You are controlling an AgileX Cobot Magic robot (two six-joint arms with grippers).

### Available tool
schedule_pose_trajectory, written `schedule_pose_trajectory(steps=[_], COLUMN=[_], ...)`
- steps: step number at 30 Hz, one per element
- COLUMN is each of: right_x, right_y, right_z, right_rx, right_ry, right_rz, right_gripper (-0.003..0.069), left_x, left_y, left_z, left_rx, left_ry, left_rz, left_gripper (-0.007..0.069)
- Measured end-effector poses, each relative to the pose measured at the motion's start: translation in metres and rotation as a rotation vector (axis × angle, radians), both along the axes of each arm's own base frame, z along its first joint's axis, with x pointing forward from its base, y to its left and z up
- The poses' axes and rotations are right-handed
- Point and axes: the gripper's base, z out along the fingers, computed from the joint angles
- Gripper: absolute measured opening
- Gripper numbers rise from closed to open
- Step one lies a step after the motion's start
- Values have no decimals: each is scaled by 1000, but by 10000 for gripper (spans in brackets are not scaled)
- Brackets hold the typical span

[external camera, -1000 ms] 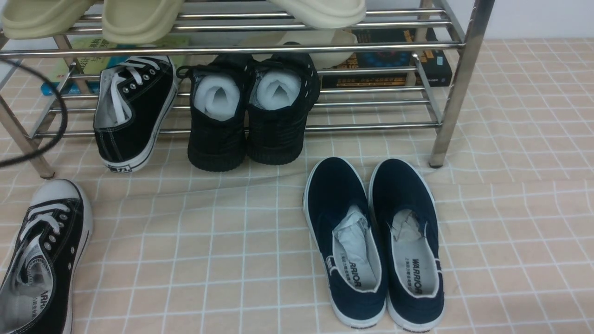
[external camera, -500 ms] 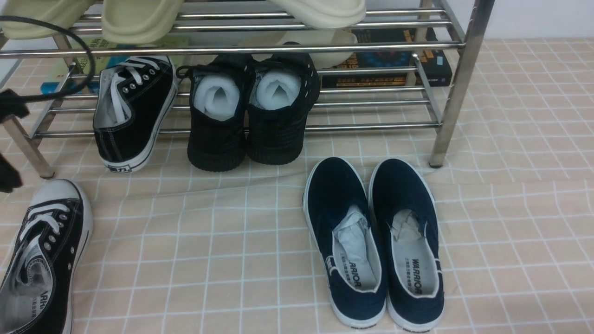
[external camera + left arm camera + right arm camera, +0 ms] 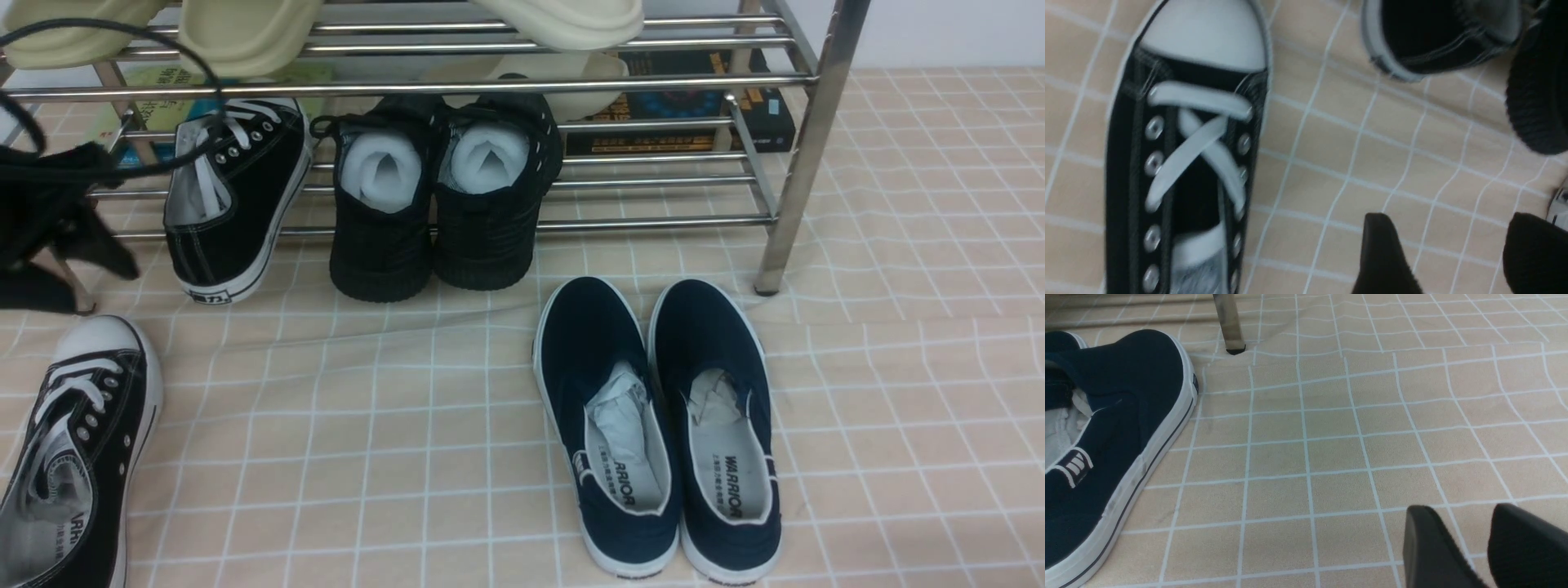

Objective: Take the shoes off the shelf from the light coffee tablecloth by hand.
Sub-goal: 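Grasp the leftmost shoe on the bottom shelf of the shoe rack with the left gripper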

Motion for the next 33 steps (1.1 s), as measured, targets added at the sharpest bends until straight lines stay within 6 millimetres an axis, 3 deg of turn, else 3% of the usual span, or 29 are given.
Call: schedule_pose_trajectory(steps=[6, 14, 29, 32, 33], right_x=[0, 0, 0, 0, 0], right_y=[0, 0, 0, 0, 0], right_z=[0, 0, 0, 0, 0], right_rx=[0, 0, 0, 0, 0], right_ry=[0, 0, 0, 0, 0], right_rz=[0, 0, 0, 0, 0], right_gripper=[239, 239, 239, 239, 239], left_x=[25, 59, 87, 90, 90], left_y=[-3, 6, 7, 5, 5], left_z=[-12, -35, -76, -83, -85], left_rx=[26, 68, -24, -37, -45], left_ry=[-97, -222, -219, -206, -205], left_rz=[15, 80, 139, 128, 127], left_gripper=[442, 442, 440, 402, 353])
